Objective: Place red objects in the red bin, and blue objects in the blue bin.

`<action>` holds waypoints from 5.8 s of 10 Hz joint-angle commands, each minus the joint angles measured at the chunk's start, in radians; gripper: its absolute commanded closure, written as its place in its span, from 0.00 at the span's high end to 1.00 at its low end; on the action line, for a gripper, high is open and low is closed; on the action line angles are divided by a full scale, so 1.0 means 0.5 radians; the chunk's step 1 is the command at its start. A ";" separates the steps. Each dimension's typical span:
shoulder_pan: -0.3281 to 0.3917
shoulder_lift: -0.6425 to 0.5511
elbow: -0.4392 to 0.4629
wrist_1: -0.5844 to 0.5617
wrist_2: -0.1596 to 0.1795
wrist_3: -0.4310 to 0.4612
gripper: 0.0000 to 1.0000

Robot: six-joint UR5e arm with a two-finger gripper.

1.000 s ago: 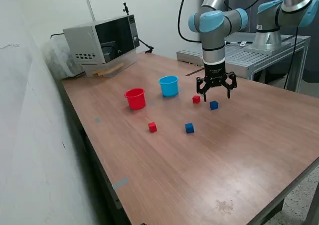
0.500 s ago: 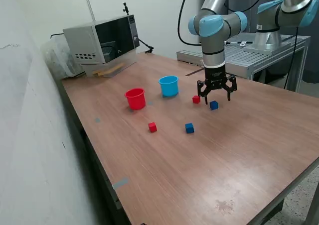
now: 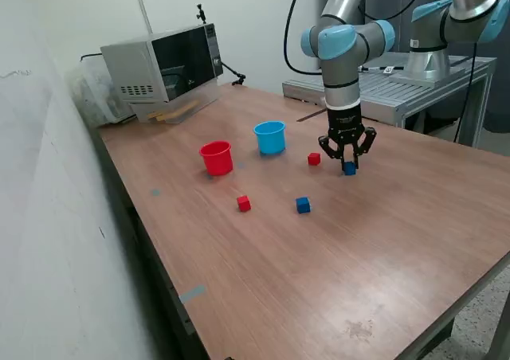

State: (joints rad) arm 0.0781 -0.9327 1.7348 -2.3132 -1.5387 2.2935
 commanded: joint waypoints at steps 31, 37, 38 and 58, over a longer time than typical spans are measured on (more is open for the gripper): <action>-0.100 -0.349 -0.113 0.285 -0.288 1.058 1.00; 0.445 -0.163 -0.514 0.340 -0.153 2.237 1.00; 0.473 -0.087 -0.588 0.347 -0.156 2.440 1.00; 0.135 0.617 -1.110 0.221 -0.214 2.859 1.00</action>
State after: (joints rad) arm 0.1595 -0.6338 1.1844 -2.1964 -1.6446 3.7235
